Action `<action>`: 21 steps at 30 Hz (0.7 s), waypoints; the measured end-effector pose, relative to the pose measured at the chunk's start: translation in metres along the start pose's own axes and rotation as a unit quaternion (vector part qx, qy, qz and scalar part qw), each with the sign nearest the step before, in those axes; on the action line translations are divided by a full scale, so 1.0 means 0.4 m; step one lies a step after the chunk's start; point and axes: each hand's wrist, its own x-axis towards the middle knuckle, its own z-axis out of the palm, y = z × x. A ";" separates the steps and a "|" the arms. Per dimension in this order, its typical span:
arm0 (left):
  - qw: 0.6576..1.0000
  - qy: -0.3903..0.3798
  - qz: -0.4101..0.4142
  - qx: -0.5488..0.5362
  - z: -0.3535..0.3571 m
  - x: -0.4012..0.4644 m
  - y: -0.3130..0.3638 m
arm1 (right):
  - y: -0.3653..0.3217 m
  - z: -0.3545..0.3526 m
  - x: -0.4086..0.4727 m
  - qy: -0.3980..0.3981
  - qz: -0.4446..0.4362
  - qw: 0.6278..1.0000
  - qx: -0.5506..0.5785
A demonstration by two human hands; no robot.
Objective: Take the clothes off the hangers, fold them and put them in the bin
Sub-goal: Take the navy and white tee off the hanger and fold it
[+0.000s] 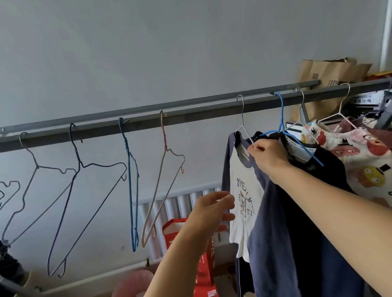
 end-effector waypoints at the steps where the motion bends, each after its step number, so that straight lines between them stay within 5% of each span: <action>1: 1.000 0.000 0.004 0.003 0.001 0.005 0.005 | -0.002 -0.001 -0.004 0.002 -0.002 0.999 0.036; 5: 0.999 0.014 0.028 -0.008 0.008 0.018 0.023 | -0.048 -0.010 -0.022 -0.001 0.017 0.985 0.173; 8: 0.996 0.029 0.082 -0.023 0.008 0.022 0.042 | -0.078 -0.013 -0.050 -0.103 0.070 0.955 0.268; 13: 0.986 0.017 0.162 -0.014 -0.029 0.011 0.089 | -0.084 0.004 -0.123 -0.248 0.060 0.925 0.283; 21: 0.991 -0.020 0.098 0.084 -0.103 -0.041 0.091 | -0.113 0.031 -0.223 -0.247 0.038 0.938 0.241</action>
